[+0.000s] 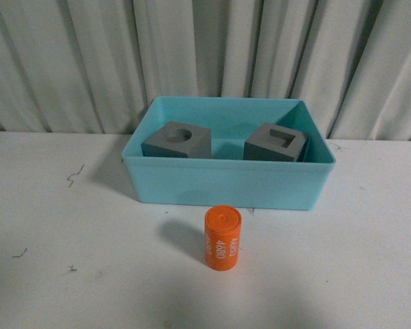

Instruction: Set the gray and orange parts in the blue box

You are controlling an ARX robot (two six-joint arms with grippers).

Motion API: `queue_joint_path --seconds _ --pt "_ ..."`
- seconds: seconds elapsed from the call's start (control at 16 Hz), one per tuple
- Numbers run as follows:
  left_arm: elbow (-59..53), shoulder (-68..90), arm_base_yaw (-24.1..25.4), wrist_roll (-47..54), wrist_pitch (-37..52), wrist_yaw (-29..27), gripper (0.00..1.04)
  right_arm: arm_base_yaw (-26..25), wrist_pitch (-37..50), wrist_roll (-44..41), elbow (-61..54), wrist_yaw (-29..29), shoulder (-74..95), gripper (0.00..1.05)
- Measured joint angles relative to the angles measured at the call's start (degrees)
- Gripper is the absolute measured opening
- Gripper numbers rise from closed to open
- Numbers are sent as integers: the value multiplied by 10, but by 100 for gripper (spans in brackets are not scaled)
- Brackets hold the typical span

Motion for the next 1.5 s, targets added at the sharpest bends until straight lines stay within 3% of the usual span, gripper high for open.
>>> queue_joint_path --seconds 0.06,0.5,0.56,0.87,0.94,1.0,1.12,1.18,1.31,1.37,1.5 --pt "0 0 0 0 0 0 9 0 0 0 0 0 0 98" --pt "0 0 0 0 0 0 92 0 0 0 0 0 0 98" --pt "0 0 0 0 0 0 100 0 0 0 0 0 0 98" --pt "0 0 0 0 0 0 98 0 -1 0 0 0 0 98" --pt "0 0 0 0 0 0 98 18 -116 34 41 55 50 98" --pt "0 0 0 0 0 1 98 -7 -146 68 87 84 172 98" --pt "0 0 0 0 0 0 98 -115 -19 52 137 14 327 98" --pt "0 0 0 0 0 0 98 -147 51 11 177 -54 409 98" --pt "0 0 0 0 0 0 98 -138 75 -79 238 -166 534 98" --pt "0 0 0 0 0 0 98 -111 27 -149 260 -231 591 98" --pt "0 0 0 0 0 0 98 -40 -62 -261 293 -304 663 98"
